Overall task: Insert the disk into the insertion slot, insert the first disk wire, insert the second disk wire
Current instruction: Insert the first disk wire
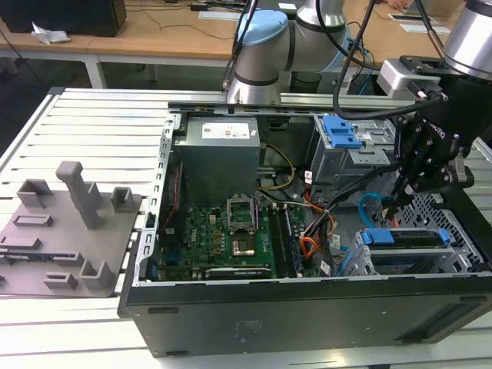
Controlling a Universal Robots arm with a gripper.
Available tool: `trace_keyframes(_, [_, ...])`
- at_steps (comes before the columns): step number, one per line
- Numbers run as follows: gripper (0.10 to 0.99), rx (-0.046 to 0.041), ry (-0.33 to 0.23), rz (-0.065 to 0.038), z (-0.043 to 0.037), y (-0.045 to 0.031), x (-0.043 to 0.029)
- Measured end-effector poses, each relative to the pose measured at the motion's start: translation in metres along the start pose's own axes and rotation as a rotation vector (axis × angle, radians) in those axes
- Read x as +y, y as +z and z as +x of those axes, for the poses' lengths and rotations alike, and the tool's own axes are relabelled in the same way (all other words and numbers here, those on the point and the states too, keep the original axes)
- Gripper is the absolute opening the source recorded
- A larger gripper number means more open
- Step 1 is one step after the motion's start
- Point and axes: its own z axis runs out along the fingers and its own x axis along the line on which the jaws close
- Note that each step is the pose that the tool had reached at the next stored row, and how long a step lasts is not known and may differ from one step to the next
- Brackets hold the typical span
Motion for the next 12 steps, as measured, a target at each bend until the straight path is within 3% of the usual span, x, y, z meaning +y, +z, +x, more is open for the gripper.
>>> trace_keyframes(5, [0.165,0.0,0.0,-0.001,-0.0002,-0.0001,-0.0043])
trace_keyframes(12, [0.165,0.0001,0.0,-0.001,0.0159,0.0009,-0.0048])
